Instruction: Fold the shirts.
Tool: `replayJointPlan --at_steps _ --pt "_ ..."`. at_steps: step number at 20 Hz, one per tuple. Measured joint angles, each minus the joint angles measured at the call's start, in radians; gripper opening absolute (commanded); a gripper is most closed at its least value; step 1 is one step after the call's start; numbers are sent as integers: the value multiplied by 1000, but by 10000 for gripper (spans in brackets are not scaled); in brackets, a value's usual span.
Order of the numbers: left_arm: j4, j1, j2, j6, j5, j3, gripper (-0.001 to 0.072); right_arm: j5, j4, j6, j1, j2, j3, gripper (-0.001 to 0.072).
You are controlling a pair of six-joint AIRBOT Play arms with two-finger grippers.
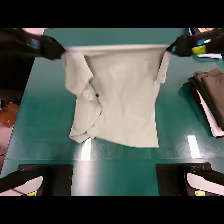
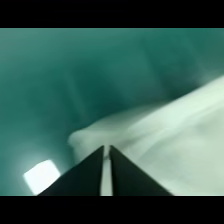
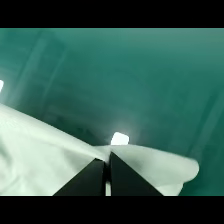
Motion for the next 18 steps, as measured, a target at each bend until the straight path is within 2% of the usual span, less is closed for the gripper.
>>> replayJointPlan --at_steps 1,3,5,10,11,12,18 --pt "16 13 -37 -15 -1 -5 666 -9 -15 7 -10 -44 5 562" --pt "-37 18 -78 -23 -10 -11 666 3 27 5 -13 -99 29 553" --pt "9 41 -96 -37 -35 -16 665 19 21 3 -33 -133 57 551" --pt "-6 51 -95 -50 -146 -22 664 47 24 4 -63 -113 68 551" --pt "-22 43 -95 -50 -174 -33 605 48 29 4 -64 -98 60 551" --pt "-21 31 -95 -50 -190 -52 530 51 40 3 -61 -83 49 551" --pt "40 -174 -95 -42 -204 -294 531 41 25 4 -69 8 -62 551"
